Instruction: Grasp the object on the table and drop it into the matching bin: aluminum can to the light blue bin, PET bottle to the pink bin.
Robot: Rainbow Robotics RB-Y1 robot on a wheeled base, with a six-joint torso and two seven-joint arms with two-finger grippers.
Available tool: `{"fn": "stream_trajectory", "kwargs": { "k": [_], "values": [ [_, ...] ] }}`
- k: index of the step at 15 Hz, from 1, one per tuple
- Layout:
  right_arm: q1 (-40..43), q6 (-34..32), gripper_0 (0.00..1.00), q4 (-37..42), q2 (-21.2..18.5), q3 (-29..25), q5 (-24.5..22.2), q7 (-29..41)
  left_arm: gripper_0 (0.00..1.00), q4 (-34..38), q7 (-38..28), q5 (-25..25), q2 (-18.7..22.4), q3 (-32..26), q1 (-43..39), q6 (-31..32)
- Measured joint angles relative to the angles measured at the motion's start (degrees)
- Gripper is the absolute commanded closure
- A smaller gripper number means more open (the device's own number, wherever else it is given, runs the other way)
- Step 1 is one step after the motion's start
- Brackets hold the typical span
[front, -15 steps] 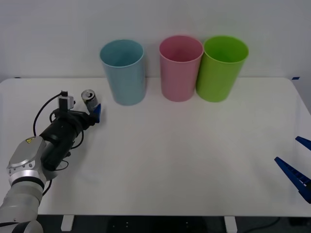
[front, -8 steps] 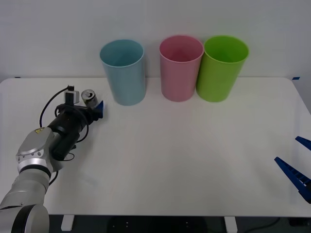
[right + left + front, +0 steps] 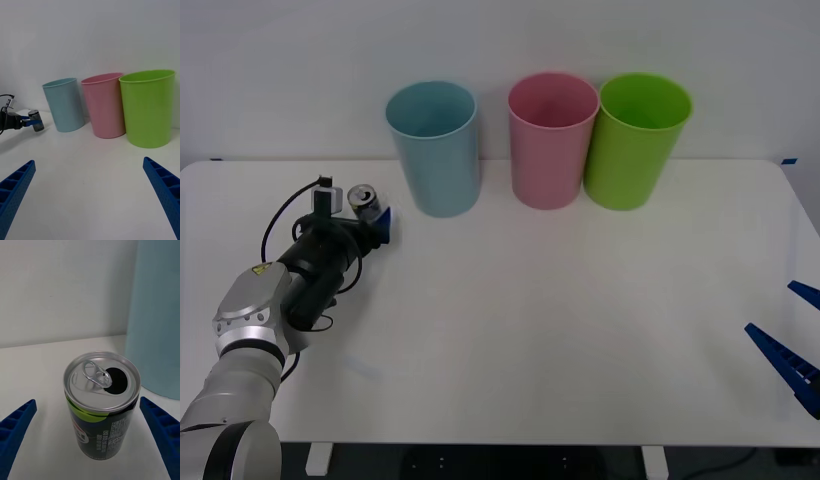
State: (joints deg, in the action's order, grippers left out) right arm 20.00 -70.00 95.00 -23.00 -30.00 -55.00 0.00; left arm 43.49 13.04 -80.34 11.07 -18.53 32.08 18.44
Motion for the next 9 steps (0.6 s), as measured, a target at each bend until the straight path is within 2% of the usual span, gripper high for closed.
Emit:
{"fn": "stream_trajectory", "kwargs": {
  "k": [9],
  "values": [
    [0.0,0.0,0.00,0.0,0.0,0.0,0.0,0.0,1.00,0.0,0.3,0.2,0.0,1.0,0.0,0.0]
  ]
}}
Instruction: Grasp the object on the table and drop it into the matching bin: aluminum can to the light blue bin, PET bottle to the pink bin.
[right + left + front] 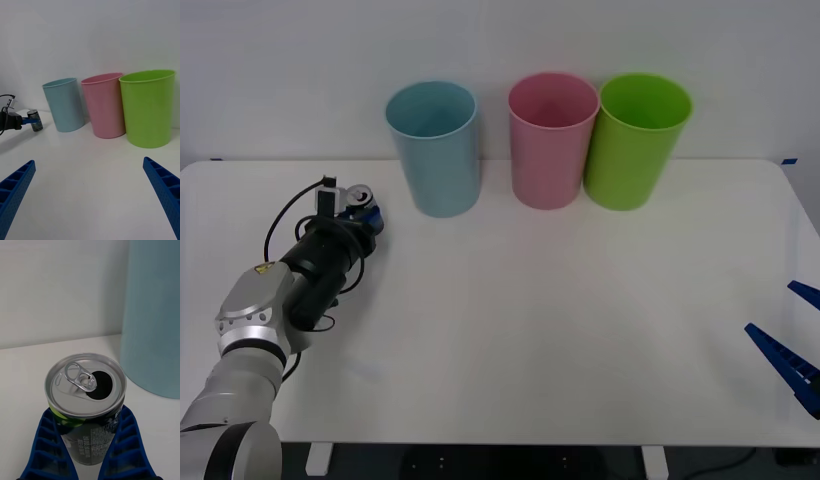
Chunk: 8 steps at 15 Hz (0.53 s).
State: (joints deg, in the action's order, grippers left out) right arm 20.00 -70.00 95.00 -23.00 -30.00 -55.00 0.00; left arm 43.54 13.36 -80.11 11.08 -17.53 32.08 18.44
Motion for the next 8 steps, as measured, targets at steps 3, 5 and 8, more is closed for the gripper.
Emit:
{"fn": "stream_trajectory", "kwargs": {
  "k": [3,5,8],
  "values": [
    [0.0,0.0,0.00,0.0,0.0,0.0,0.0,0.0,1.00,0.0,0.0,0.6,0.2,0.8,-0.1,0.4],
    [0.0,0.0,0.00,0.0,0.0,0.0,0.0,0.0,1.00,0.0,0.1,1.4,0.9,1.1,-0.6,2.6],
    [0.0,0.0,0.00,0.0,0.0,0.0,0.0,0.0,1.00,2.4,0.2,3.6,3.1,2.1,-3.1,7.1]
  ]
}}
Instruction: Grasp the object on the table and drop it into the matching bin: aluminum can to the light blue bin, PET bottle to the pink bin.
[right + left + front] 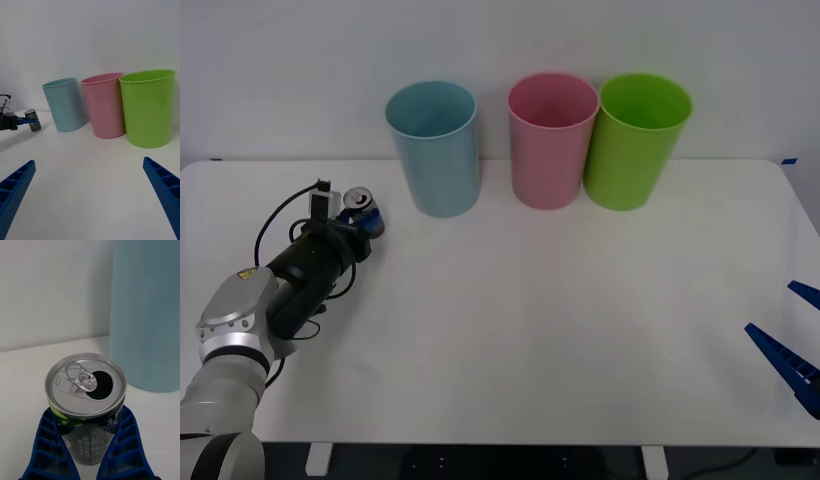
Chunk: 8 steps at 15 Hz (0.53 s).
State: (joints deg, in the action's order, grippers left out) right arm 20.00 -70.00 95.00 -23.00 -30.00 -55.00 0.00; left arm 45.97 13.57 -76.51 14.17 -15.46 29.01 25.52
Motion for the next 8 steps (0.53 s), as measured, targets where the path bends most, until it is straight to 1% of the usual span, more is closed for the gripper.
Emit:
{"fn": "stream_trajectory", "kwargs": {
  "k": [2,8],
  "values": [
    [0.0,0.0,0.00,0.0,0.0,0.0,0.0,0.0,1.00,4.0,-0.1,2.4,1.3,1.6,-3.4,2.0],
    [0.0,0.0,0.00,0.0,0.0,0.0,0.0,0.0,1.00,20.1,-0.6,10.6,5.9,6.2,-16.7,5.3]
  ]
}}
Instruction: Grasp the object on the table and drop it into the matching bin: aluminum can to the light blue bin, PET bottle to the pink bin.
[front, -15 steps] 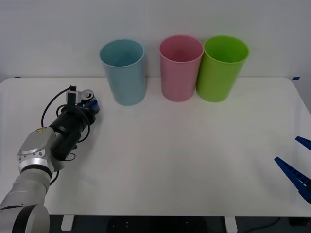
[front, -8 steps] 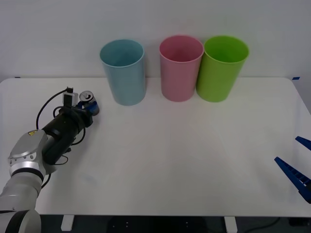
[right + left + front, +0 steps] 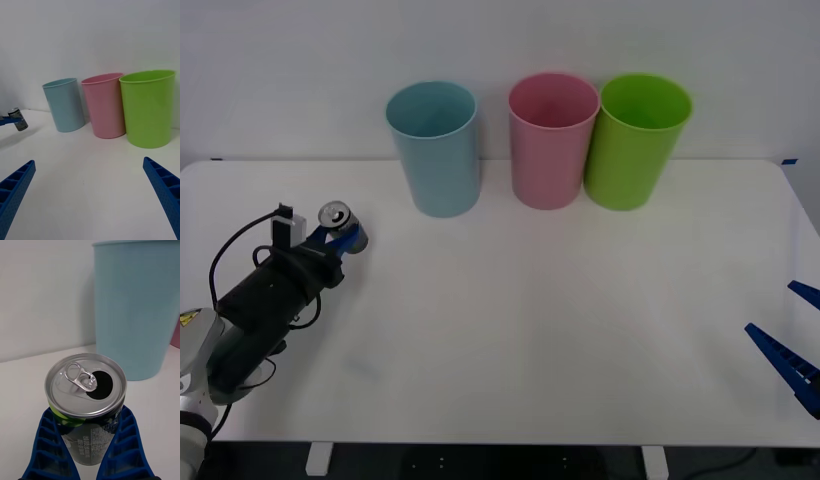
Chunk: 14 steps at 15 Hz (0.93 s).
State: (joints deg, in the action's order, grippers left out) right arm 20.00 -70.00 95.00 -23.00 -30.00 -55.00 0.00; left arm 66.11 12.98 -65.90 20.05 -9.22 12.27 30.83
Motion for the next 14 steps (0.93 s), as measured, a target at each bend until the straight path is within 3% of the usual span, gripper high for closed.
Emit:
{"fn": "stream_trajectory", "kwargs": {
  "k": [7,12,14],
  "values": [
    [0.0,0.0,0.00,0.0,0.0,0.0,0.0,0.0,1.00,20.0,-2.0,9.7,3.2,0.4,-15.2,0.9],
    [0.0,0.0,0.00,0.0,0.0,0.0,0.0,0.0,1.00,27.5,-5.6,10.4,3.3,-0.7,-17.5,-0.8],
    [0.0,0.0,0.00,0.0,0.0,0.0,0.0,0.0,1.00,29.8,-10.1,9.6,4.0,-0.9,-16.9,-1.3]
  ]
}}
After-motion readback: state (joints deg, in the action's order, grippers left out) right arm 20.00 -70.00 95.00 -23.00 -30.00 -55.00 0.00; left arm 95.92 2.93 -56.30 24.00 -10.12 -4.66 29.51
